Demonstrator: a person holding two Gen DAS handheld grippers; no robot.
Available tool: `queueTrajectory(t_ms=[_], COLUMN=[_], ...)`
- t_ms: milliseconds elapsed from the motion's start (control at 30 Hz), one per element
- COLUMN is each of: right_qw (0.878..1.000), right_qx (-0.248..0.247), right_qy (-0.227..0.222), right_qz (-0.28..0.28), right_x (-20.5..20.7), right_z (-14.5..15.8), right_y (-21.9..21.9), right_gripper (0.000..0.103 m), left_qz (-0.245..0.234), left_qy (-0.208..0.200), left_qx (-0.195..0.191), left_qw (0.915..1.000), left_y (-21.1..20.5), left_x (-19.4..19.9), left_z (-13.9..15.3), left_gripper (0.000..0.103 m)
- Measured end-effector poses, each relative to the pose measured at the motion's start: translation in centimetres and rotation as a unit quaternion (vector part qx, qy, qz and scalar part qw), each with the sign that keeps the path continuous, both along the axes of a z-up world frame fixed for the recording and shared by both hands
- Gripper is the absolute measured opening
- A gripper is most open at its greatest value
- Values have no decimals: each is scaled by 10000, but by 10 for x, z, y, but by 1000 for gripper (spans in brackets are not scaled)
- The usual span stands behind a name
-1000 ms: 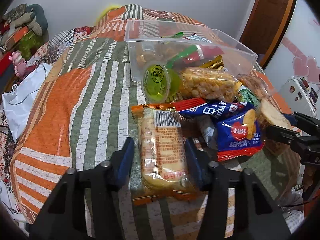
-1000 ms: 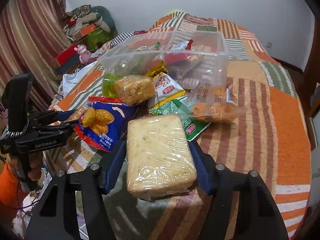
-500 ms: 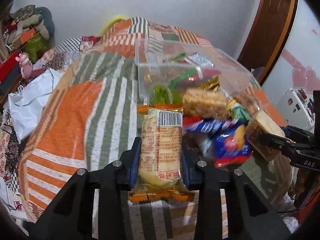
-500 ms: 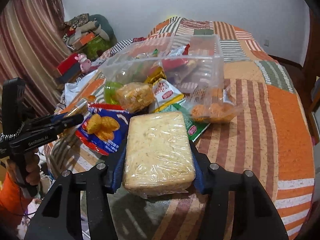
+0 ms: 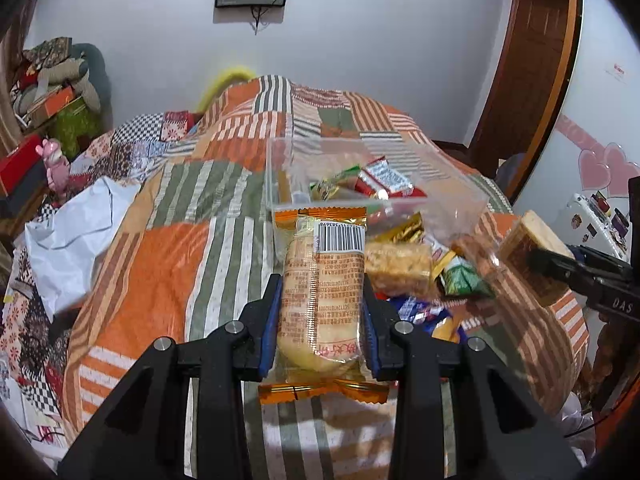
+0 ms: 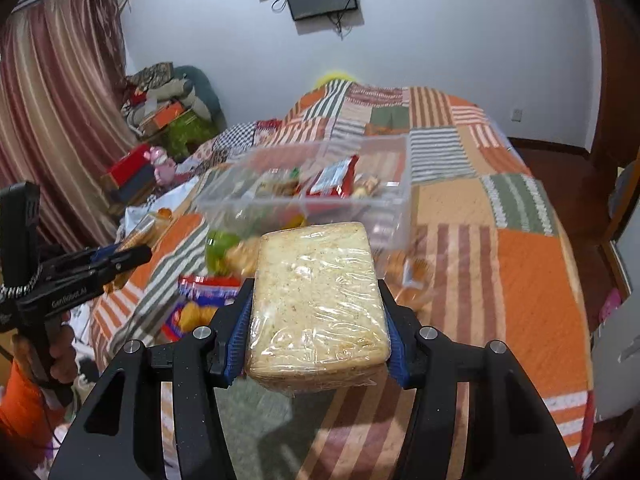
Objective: Organize snacks
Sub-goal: 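Lower the pastry bag into the box with left tool while right tool drops the bread in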
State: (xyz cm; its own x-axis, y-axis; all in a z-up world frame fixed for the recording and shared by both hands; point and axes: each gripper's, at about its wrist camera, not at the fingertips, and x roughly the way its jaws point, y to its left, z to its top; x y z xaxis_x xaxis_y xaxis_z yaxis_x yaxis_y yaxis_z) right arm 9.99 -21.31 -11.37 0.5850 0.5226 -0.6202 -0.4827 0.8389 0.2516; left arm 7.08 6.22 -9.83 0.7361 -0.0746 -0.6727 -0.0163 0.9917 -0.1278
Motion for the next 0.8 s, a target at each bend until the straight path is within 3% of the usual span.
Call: queueTrajectory(t_ms=[467,800], right_qw=[9984,9969], right_qx=[209,250], right_qy=[-476,-700], right_qz=[-206,-275], right_x=[32,53], right_z=[35,45], right_y=[2,10], right_gripper=[52,52], left_qz=[-76,-156], left_qy=[-355,-444], left_qx=[46,130], left_qw=[9993,9988], left_y=[-8,-19], left_x=[42,76], left_z=[32,38], left_gripper=[35,35])
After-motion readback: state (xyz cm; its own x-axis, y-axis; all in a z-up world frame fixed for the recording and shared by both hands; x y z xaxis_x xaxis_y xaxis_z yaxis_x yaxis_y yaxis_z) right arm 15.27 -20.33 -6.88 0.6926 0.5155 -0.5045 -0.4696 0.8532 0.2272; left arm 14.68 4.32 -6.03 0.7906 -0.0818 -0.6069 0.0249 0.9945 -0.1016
